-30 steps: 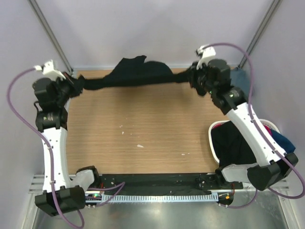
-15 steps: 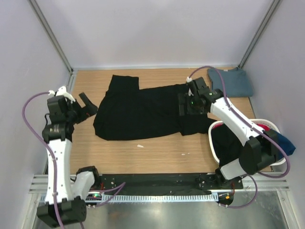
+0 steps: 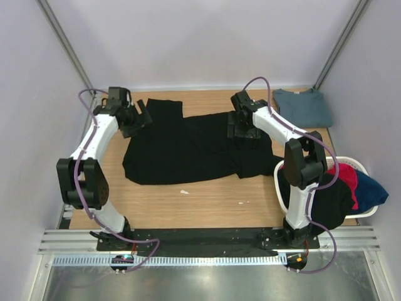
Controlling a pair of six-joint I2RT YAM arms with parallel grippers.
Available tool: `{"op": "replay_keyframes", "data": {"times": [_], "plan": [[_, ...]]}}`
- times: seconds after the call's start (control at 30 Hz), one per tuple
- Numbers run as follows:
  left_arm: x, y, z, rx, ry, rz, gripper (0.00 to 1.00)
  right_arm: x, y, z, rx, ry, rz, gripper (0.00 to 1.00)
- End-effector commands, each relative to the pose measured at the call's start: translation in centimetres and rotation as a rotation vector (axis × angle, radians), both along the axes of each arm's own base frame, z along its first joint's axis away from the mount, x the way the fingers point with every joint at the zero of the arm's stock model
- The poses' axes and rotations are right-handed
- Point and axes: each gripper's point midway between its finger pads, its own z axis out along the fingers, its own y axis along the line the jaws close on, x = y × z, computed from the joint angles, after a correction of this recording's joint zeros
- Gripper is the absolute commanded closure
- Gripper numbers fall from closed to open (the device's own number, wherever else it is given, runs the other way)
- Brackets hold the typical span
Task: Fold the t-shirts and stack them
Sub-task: Flatten the tshirt out
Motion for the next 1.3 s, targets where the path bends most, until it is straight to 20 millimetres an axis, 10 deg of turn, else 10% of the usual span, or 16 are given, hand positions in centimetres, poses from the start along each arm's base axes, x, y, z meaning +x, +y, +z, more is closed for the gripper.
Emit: {"op": "replay_keyframes", "data": {"times": [0.0,0.43,0.87,1.27], "plan": [[0.8,-0.5,-1.7,0.138,0.076,-0.035,0.16,0.9,-0.2,2.7,0.025,-0.076,-0.037,0.19],[4.2,-0.8,-8.9,0.180,0.228,-0.022,0.30,-0.1,-3.3,0.6,-0.006,-0.010,-0.100,0.20],[6.0,-2.9,-11.8,0.113,0.233,-0.099,0.46,1.4,-4.2,0.5,-0.013,0.005,-0.089,0.21],[7.7,-4.1,-12.5,0.078,0.170,-0.126,0.84,1.9,-5.2,0.6,-0.018,0.013,-0.114,0.21]]}}
